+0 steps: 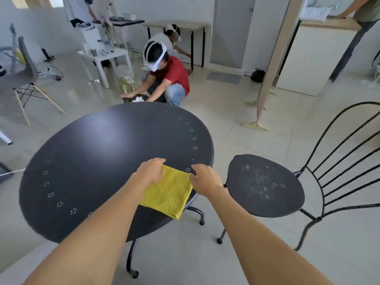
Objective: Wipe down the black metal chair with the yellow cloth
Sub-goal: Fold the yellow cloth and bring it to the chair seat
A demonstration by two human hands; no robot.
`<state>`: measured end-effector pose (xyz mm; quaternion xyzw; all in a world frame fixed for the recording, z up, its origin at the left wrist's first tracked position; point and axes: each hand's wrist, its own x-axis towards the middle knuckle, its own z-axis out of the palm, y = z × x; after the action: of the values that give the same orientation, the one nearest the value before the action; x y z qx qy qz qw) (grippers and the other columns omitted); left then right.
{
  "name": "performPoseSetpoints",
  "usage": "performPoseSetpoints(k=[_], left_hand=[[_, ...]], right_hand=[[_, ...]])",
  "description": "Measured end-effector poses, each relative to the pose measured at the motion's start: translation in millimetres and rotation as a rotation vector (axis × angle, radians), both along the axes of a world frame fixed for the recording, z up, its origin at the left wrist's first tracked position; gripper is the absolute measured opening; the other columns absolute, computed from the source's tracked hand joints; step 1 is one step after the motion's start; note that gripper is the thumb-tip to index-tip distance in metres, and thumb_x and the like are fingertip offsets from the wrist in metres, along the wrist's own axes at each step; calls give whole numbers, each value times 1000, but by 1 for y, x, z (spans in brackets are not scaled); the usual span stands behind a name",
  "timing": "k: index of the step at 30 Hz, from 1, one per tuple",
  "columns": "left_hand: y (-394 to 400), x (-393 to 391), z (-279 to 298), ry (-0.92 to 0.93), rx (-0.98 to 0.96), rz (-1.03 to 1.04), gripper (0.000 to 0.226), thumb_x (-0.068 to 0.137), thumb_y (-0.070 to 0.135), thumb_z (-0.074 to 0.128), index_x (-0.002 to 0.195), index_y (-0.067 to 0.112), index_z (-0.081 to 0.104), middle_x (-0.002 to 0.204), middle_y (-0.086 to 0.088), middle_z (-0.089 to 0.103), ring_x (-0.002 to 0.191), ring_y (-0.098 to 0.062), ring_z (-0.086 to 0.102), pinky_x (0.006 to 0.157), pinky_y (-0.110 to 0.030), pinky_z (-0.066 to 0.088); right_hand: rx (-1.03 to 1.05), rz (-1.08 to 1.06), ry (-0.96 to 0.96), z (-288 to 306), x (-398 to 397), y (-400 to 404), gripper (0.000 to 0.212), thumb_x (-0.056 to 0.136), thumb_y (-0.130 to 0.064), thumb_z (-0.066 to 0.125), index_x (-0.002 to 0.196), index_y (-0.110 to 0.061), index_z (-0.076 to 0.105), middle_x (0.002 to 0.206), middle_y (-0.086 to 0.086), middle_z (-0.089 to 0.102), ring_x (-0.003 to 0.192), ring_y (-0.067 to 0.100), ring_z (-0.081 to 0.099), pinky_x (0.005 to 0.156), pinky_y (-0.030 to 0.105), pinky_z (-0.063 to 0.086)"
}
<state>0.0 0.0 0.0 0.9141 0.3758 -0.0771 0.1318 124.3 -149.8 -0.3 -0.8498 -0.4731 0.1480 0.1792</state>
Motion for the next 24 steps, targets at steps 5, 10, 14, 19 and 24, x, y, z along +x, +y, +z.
performPoseSetpoints(k=[5,10,14,19,24], left_hand=[[12,3,-11,-79,136,-21,34,88,21,64,119,12,59,126,-9,55,115,-31,54,95,-42,44],[10,-4,-6,-158,159,-71,24,87,20,65,109,9,63,119,-11,56,109,-29,55,90,-39,46],[-6,-15,2,-251,53,-63,13,88,14,62,101,10,61,110,-11,63,95,-25,58,76,-34,46],[-33,-12,23,-350,-23,-84,7,88,13,63,87,15,57,104,-11,64,91,-24,58,75,-33,44],[-64,12,40,-392,-31,-137,7,84,14,68,88,13,63,100,-10,66,90,-24,58,75,-33,45]], right_hand=[[42,-78,-110,-23,-17,14,27,92,-9,45,108,-10,67,108,10,65,101,31,61,75,33,47],[124,-149,-103,-31,-22,9,30,79,1,51,101,-5,71,104,12,63,93,30,58,70,33,49],[112,-229,29,-21,-27,-8,25,69,4,48,81,2,70,86,16,69,66,25,54,54,30,46],[170,-258,77,5,-18,-38,31,70,3,45,90,1,69,101,20,69,69,22,49,62,40,55],[128,-251,38,24,3,-78,28,80,1,47,103,-3,63,95,12,58,84,26,52,79,40,54]])
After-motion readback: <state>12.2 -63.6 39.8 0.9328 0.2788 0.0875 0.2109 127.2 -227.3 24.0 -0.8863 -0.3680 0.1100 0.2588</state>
